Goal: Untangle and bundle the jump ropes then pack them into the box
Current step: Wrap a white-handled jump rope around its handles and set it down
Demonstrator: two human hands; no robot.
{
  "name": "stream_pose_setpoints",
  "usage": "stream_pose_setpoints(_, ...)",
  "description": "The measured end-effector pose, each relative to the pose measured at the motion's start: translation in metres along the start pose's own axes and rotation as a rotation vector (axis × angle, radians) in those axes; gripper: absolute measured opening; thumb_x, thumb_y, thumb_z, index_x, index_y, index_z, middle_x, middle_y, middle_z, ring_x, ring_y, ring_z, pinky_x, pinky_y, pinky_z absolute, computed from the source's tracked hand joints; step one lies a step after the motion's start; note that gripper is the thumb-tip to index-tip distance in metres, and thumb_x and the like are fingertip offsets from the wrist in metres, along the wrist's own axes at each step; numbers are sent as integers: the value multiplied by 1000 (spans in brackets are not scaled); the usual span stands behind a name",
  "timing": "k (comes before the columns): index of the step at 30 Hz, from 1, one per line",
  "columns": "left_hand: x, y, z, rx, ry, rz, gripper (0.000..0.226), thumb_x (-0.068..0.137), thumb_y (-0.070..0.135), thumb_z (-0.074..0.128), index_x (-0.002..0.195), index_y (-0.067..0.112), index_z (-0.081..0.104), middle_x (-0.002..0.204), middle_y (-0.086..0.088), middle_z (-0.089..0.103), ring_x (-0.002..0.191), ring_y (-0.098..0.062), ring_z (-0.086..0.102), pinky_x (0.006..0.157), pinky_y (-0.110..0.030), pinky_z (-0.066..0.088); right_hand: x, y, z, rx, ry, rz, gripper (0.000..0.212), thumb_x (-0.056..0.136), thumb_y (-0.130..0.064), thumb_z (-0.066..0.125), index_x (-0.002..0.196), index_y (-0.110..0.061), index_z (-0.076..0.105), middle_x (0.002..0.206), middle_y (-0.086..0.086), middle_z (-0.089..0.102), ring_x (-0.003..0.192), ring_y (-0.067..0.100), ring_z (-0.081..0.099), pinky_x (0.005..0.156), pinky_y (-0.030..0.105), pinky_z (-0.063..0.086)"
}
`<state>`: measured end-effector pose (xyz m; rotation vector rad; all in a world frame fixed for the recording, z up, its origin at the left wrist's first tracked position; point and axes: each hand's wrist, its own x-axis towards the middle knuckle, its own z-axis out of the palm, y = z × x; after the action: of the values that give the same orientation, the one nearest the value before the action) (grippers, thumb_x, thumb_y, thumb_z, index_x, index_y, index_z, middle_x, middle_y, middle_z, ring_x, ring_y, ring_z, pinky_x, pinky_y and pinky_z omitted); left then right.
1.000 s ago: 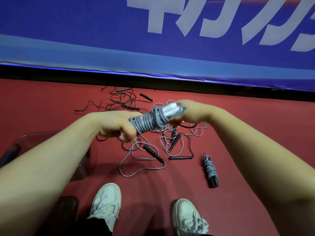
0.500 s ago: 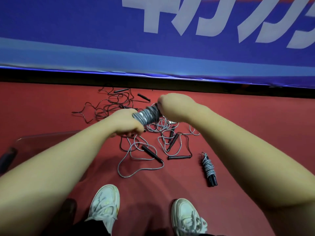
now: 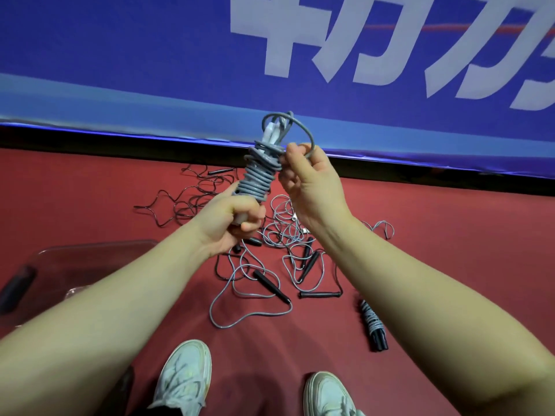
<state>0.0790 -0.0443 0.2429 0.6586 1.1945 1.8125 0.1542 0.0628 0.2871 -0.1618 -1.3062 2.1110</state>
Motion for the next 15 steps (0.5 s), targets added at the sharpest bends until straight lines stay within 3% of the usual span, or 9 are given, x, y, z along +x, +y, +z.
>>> stream_pose_setpoints(2,-2,3,0,-26,-41,16,53,40,7,62,89,8,41,50,0,43,31,-6,32,40,-12,22,2,-2,5,240,-52,102,20,96,-5,44,82,-18,50,59,-5,53,43,0,42,51,12,39)
stream_pose_setpoints(4,-4,6,3,-36,-49,3,53,41,7,62,90,9,41,49,1,43,30,-5,32,39,-11,23,4,-5,2,255,-129,70,23,97,-5,42,97,-22,57,59,-6,46,43,1,37,53,13,37)
stream_pose_setpoints(6,-5,10,5,-32,-26,-34,53,41,4,61,89,11,39,47,3,42,29,-4,32,37,-10,20,6,-13,-6,-36,-223,-116,29,95,-6,45,113,-25,56,59,-9,41,49,4,36,59,17,33)
stream_pose_setpoints(8,-6,14,7,-26,9,-82,41,48,-1,55,82,13,36,43,6,37,28,-2,30,36,-12,14,9,-25,-13,-590,-247,-396,36,93,-6,48,123,-24,53,65,-8,41,56,4,40,64,17,36)
stream_pose_setpoints(10,-6,17,10,-44,23,-118,28,56,1,49,74,14,32,41,7,35,27,-2,30,36,-16,10,11,-33,-16,-978,-285,-637,45,93,-5,48,134,-22,41,70,-9,41,63,1,41,69,15,38)
stream_pose_setpoints(13,-8,24,14,-68,1,-143,24,58,0,47,69,14,31,40,7,36,27,-1,31,35,-15,11,7,-42,-9,-1143,-370,-719,54,95,-10,44,143,-23,20,75,-21,43,67,-1,44,70,13,37)
stream_pose_setpoints(15,-10,25,15,-57,13,-165,28,60,-6,48,68,15,31,40,7,36,28,-2,31,33,-14,12,4,-45,-2,-1289,-363,-825,50,96,-19,40,144,-21,28,85,-22,54,73,-1,51,70,17,41)
